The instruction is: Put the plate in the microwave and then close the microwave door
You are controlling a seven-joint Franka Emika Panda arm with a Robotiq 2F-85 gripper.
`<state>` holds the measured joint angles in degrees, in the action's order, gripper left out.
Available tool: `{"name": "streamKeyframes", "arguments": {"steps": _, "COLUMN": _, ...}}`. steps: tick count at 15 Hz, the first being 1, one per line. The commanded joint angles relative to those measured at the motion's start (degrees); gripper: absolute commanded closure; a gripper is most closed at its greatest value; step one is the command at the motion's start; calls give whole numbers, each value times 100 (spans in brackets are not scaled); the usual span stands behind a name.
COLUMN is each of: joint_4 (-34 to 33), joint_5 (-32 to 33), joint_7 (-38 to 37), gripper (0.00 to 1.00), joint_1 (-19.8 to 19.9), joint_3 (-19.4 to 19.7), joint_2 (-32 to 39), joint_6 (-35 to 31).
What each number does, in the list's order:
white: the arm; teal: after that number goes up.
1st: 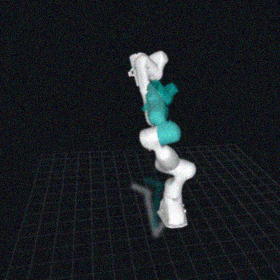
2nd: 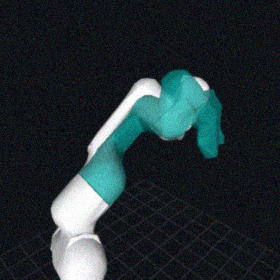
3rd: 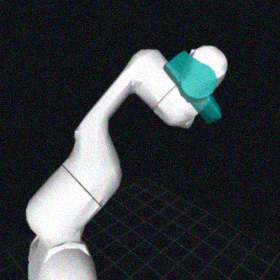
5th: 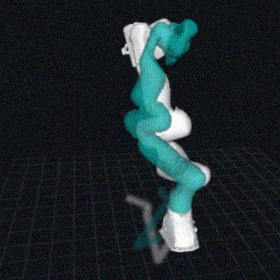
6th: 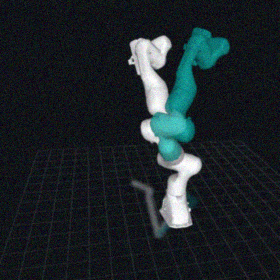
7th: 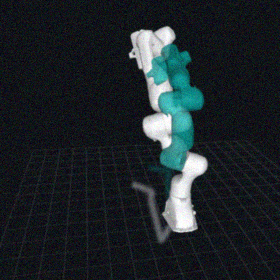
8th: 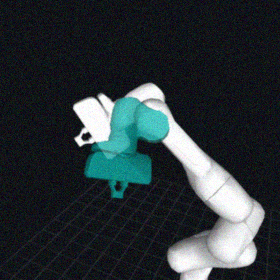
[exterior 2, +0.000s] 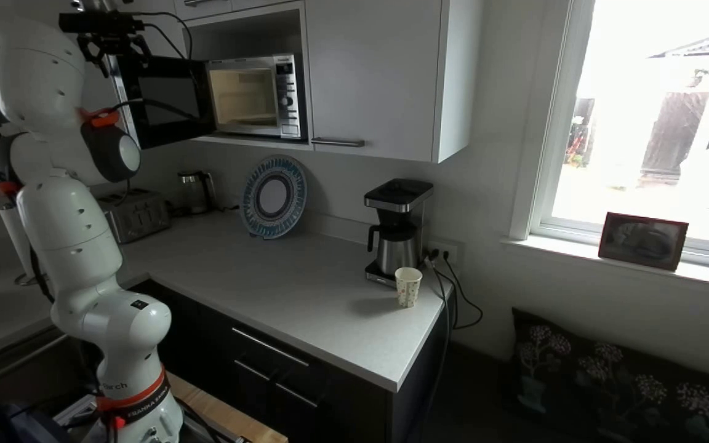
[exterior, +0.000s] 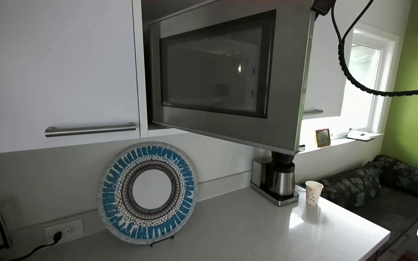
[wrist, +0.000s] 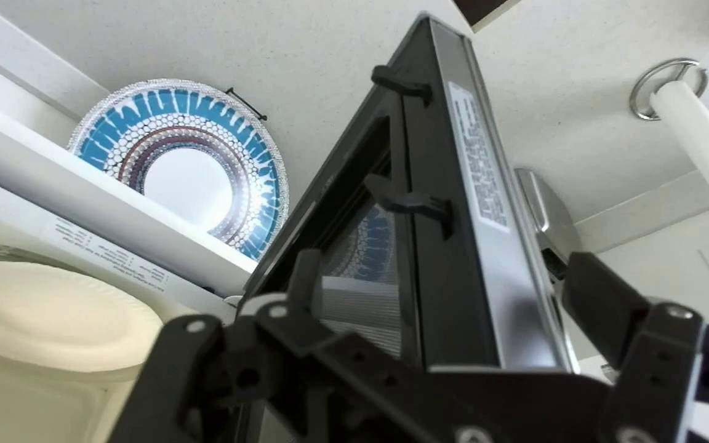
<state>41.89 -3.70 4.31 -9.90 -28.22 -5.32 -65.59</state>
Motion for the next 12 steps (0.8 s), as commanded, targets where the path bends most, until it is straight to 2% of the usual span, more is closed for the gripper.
{"name": "streamKeyframes", "arguments": {"steps": 1, "joint_4": -46, "joint_5": 696, "joint_7": -356, "gripper": 0, "joint_1": -53, "joint_3": -315, "joint_2": 46, "joint_6": -60}}
{"name": "streamKeyframes", "arguments": {"steps": 2, "joint_4": -47, "joint_5": 867, "joint_7": -416, "gripper": 0, "joint_1": -46, "joint_3": -385, "joint_2": 46, "joint_6": -35}}
{"name": "streamKeyframes", "arguments": {"steps": 3, "joint_4": -206, "joint_5": 1192, "joint_7": -510, "gripper": 0, "joint_1": -398, "joint_3": -282, "joint_2": 177, "joint_6": 66}}
{"name": "streamKeyframes", "arguments": {"steps": 5, "joint_4": -188, "joint_5": 1607, "joint_7": -563, "gripper": 0, "joint_1": -510, "joint_3": -318, "joint_2": 172, "joint_6": 143}}
{"name": "streamKeyframes", "arguments": {"steps": 12, "joint_4": 97, "joint_5": 3296, "joint_7": -111, "gripper": 0, "joint_1": -612, "joint_3": -250, "joint_2": -66, "joint_6": 581}}
